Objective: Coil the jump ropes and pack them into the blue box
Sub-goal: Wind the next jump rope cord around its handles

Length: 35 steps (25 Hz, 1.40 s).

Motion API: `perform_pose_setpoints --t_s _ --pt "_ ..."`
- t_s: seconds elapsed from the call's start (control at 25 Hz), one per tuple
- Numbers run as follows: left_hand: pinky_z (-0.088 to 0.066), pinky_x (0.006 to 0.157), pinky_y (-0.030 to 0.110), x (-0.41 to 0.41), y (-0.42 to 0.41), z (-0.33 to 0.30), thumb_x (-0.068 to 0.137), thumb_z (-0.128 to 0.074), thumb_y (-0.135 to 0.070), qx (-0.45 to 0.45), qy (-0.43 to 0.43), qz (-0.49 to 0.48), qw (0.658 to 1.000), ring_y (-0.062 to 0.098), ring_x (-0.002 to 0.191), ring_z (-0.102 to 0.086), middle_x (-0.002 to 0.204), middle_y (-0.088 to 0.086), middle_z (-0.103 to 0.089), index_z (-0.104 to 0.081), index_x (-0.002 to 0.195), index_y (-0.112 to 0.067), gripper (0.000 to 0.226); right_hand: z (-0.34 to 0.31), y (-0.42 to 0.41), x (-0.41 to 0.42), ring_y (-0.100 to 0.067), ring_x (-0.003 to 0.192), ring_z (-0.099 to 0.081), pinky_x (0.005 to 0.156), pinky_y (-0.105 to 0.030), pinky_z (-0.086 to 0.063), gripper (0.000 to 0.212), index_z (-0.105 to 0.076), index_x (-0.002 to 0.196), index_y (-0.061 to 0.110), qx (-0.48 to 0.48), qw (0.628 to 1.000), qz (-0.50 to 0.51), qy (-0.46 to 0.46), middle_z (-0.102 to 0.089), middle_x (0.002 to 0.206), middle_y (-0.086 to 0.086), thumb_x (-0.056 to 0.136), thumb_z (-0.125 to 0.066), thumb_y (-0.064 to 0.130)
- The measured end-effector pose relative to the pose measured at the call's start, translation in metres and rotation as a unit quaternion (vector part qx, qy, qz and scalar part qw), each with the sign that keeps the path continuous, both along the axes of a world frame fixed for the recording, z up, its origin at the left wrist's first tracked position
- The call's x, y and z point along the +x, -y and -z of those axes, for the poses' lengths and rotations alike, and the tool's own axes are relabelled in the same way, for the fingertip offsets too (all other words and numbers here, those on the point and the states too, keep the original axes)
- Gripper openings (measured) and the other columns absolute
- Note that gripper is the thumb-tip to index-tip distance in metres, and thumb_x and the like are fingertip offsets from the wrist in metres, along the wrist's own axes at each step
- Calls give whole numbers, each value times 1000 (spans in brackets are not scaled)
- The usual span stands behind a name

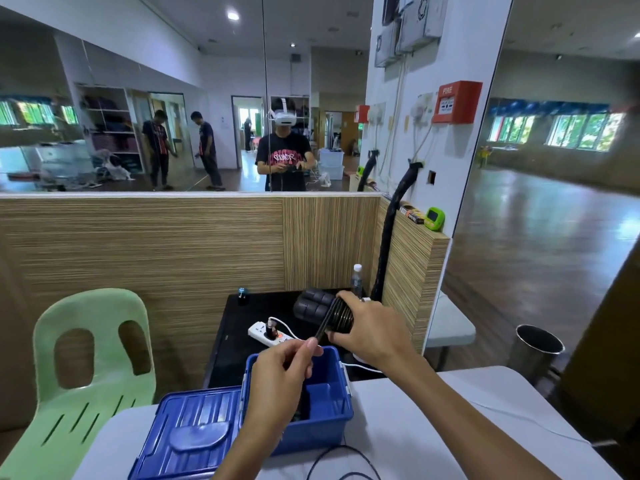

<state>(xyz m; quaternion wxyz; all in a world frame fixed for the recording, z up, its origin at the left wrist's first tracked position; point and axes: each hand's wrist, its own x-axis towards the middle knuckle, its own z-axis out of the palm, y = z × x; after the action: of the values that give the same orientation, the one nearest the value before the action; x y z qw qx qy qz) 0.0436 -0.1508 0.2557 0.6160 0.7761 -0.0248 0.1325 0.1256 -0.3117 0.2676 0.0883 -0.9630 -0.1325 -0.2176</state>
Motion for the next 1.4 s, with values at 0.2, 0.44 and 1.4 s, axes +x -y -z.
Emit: perform_pose_setpoints --t_s 0.2,0.44,1.4 --pt "-29 41 14 33 -17 -55 95 -57 -28 -133 -71 11 988 4 44 -33 54 -6 -54 -73 80 -9 28 21 2 -11 -22 78 -65 56 -28 -41 66 -44 130 27 -69 996 -47 25 -65 94 -1 79 -60 64" --pt "-27 34 12 79 -31 -85 96 -57 -18 -201 -145 28 968 0 35 -36 44 -9 -51 -67 82 -1 24 49 -11 -28 -20 57 -55 44 -28 -40 82 -59 120 19 -147 975 -88 141 -58 71 -4 56 -79 67" --pt "-33 47 17 8 20 -1 101 -44 -28 224 -5 61 973 4 46 -43 55 -7 -52 -61 78 -17 30 19 7 -4 -29 88 -66 60 -32 -39 75 -35 139 29 -62 994 85 -12 -64 104 -9 80 -59 70"
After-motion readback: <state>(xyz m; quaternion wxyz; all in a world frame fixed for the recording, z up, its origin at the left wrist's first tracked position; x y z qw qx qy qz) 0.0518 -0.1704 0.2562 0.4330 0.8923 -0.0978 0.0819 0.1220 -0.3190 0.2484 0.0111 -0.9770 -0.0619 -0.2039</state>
